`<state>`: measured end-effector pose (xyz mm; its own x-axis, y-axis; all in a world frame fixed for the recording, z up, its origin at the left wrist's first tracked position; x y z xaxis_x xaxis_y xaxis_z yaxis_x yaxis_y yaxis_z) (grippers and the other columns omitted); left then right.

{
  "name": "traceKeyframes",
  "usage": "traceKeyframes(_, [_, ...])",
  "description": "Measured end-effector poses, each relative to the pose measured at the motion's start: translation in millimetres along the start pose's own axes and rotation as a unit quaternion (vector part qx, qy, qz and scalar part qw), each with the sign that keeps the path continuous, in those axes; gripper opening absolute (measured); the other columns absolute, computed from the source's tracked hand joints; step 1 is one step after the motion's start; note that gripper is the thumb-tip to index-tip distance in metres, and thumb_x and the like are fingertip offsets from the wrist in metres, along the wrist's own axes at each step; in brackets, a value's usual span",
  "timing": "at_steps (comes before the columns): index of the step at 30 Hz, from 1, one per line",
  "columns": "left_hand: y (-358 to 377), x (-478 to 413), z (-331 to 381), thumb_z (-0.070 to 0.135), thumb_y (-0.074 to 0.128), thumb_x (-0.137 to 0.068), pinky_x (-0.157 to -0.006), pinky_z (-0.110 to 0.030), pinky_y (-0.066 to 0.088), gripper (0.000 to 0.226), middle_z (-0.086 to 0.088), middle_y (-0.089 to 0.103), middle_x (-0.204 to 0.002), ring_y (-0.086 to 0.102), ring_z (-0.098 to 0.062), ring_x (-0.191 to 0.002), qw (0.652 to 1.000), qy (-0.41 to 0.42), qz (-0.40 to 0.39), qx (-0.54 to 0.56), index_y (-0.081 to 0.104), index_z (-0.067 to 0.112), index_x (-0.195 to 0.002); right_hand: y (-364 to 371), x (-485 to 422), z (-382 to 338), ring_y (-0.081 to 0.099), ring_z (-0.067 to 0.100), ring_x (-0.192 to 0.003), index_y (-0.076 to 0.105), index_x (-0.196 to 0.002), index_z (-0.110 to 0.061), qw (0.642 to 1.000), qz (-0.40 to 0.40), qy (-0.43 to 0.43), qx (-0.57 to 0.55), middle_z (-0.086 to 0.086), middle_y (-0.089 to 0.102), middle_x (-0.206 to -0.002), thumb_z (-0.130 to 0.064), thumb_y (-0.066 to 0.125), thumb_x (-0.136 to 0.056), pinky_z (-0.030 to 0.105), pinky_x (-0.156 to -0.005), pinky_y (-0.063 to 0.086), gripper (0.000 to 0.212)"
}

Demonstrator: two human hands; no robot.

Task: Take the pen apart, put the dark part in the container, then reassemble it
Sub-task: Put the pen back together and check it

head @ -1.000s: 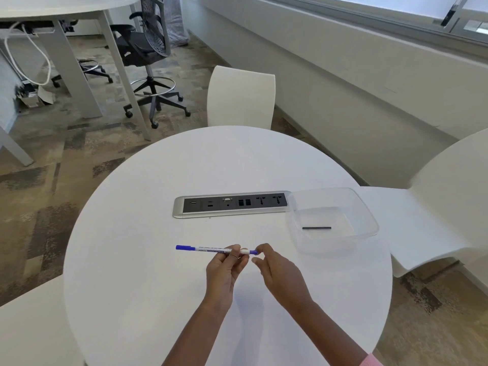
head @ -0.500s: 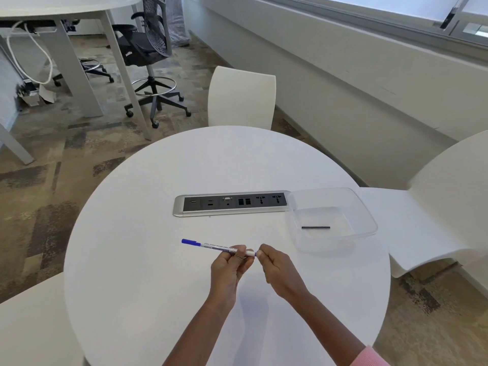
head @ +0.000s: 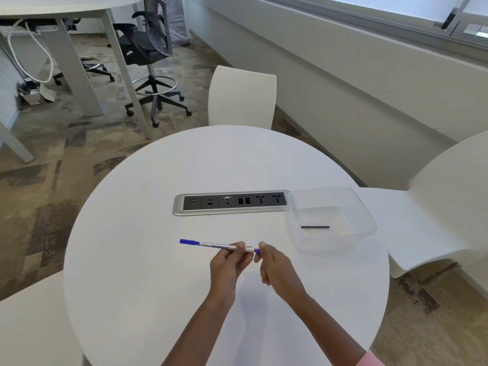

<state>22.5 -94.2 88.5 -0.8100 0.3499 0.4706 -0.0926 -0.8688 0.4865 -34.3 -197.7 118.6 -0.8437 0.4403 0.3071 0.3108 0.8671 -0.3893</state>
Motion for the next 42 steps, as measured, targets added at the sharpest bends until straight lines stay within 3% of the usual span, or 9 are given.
traceKeyframes(4, [-1.5,0.4,-2.2,0.005,0.057,-0.088,-0.061,-0.016,0.056,0.011,-0.006,0.07,-0.065,0.069,-0.012,-0.062,1.0,-0.01,0.002,0.015,0.063,-0.003,-0.087,-2.5,7.8,-19.2,0.046,0.019,-0.061,0.047,-0.102,-0.017,0.958,0.031,-0.163,0.235,-0.001,0.05,-0.069,-0.033,0.034,-0.096,0.029,-0.055,0.034,0.021])
traceKeyframes(10, [-1.9,2.5,-7.3,0.004,0.055,-0.088,-0.062,-0.016,0.056,0.01,-0.01,0.067,-0.073,0.069,-0.011,-0.063,1.0,-0.014,0.002,0.016,0.063,-0.002,-0.086,-4.1,3.3,-22.2,0.052,0.022,-0.073,0.054,-0.092,-0.009,0.925,0.052,-0.209,0.313,0.005,0.061,-0.082,-0.027,0.037,-0.096,0.033,-0.062,0.04,0.025])
traceKeyframes(19, [0.4,1.3,-4.9,0.004,0.055,-0.088,-0.061,-0.016,0.055,0.008,-0.011,0.066,-0.075,0.068,-0.01,-0.062,1.0,-0.003,0.001,-0.011,0.061,-0.001,-0.085,-2.9,-11.4,1.2,0.038,0.007,-0.04,0.044,-0.055,-0.017,0.999,-0.01,-0.032,0.044,-0.004,0.04,-0.047,-0.013,0.044,-0.091,0.021,-0.046,0.031,0.037])
traceKeyframes(23, [1.9,0.1,-3.0,0.005,0.056,-0.088,-0.063,-0.016,0.055,0.009,-0.008,0.068,-0.07,0.068,-0.011,-0.063,1.0,0.002,-0.008,-0.03,0.06,-0.001,-0.083,1.7,-16.0,10.3,0.034,0.008,-0.032,0.044,-0.052,-0.013,0.995,-0.051,0.055,-0.069,-0.011,0.031,-0.032,-0.014,0.043,-0.093,0.021,-0.041,0.028,0.041])
traceKeyframes(28, [2.1,-1.1,-1.6,0.005,0.056,-0.088,-0.065,-0.017,0.056,0.008,-0.007,0.07,-0.067,0.069,-0.013,-0.065,1.0,0.002,-0.013,-0.023,0.06,0.0,-0.083,9.9,-11.5,15.5,0.036,0.009,-0.038,0.049,-0.058,-0.013,0.963,-0.118,0.151,-0.188,-0.006,0.03,-0.04,-0.021,0.04,-0.094,0.018,-0.045,0.032,0.038])
traceKeyframes(31, [0.5,-2.8,-0.1,0.004,0.055,-0.088,-0.062,-0.017,0.056,0.009,-0.007,0.068,-0.066,0.068,-0.012,-0.061,1.0,-0.005,0.002,0.006,0.062,-0.001,-0.082,6.5,-14.0,7.0,0.041,0.011,-0.04,0.054,-0.061,-0.011,0.986,-0.065,0.079,-0.131,-0.002,0.04,-0.041,-0.029,0.035,-0.097,0.02,-0.045,0.037,0.044])
traceKeyframes(34, [-5.0,-4.9,0.2,0.003,0.056,-0.087,-0.06,-0.017,0.056,0.009,-0.008,0.069,-0.068,0.069,-0.012,-0.061,0.999,-0.013,0.028,0.034,0.063,-0.001,-0.083,-2.6,-13.1,-5.1,0.046,0.015,-0.05,0.052,-0.079,-0.016,0.999,0.007,-0.039,0.033,0.003,0.047,-0.052,-0.029,0.038,-0.096,0.026,-0.054,0.038,0.026])
traceKeyframes(39, [-9.6,-6.3,-0.1,0.003,0.056,-0.087,-0.06,-0.017,0.057,0.009,-0.01,0.068,-0.073,0.069,-0.011,-0.06,0.998,-0.017,0.048,0.041,0.064,-0.001,-0.085,-0.4,-11.3,-18.4,0.043,0.012,-0.06,0.054,-0.099,-0.015,0.966,0.031,-0.167,0.194,-0.007,0.048,-0.064,-0.021,0.045,-0.093,0.023,-0.056,0.033,0.012])
traceKeyframes(42, [-8.6,-5.8,-1.9,0.003,0.055,-0.088,-0.058,-0.016,0.056,0.009,-0.01,0.067,-0.073,0.069,-0.01,-0.06,0.998,-0.018,0.041,0.046,0.063,-0.002,-0.086,-0.8,-12.8,-22.5,0.049,0.019,-0.072,0.057,-0.098,-0.011,0.945,0.045,-0.201,0.254,0.006,0.06,-0.084,-0.021,0.044,-0.093,0.03,-0.063,0.041,0.017])
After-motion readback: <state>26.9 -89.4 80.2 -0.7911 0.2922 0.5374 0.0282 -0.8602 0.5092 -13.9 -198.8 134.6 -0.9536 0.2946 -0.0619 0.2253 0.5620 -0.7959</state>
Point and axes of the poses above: each hand's wrist, its own x-axis away from the middle knuckle, its own y-axis out of the palm, z = x × y, the point moved 8 cm from there along -x, towards the middle knuckle
